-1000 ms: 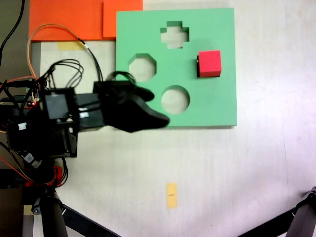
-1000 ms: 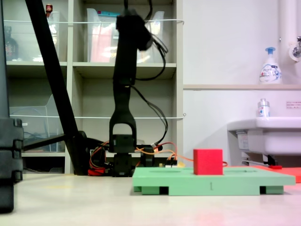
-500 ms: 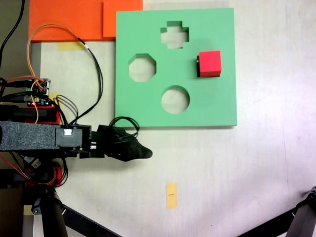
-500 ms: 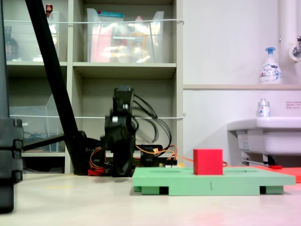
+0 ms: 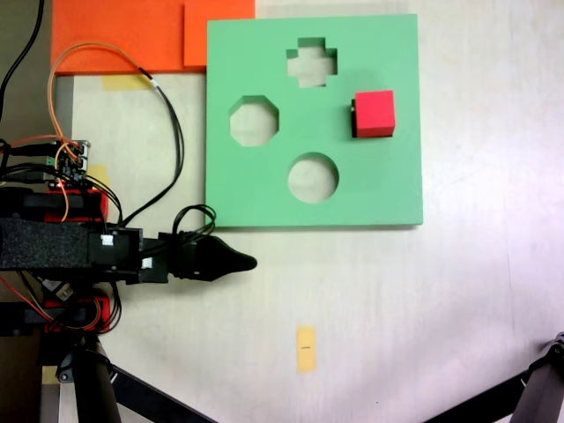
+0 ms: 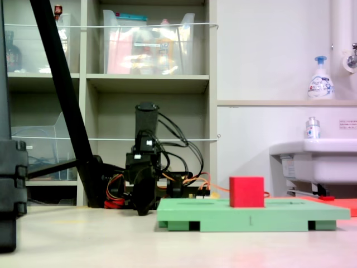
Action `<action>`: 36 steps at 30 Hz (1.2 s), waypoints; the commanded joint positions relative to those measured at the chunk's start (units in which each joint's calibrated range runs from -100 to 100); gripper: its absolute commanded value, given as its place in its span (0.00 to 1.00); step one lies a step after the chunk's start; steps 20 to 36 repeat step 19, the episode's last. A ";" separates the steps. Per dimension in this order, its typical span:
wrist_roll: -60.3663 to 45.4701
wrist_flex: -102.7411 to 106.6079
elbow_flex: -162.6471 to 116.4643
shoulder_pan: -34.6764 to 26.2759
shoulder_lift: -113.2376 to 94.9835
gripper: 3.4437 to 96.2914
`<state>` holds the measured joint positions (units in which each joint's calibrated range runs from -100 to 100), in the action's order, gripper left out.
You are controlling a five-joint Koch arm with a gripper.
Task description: Put the square block into the corresponding hole
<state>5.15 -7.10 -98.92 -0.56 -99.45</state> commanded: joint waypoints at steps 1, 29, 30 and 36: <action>-0.34 6.18 -1.08 0.00 -0.55 0.49; -0.34 6.09 -1.08 0.10 -0.55 0.49; -0.34 6.09 -1.08 0.10 -0.55 0.49; -0.34 6.09 -1.08 0.10 -0.55 0.49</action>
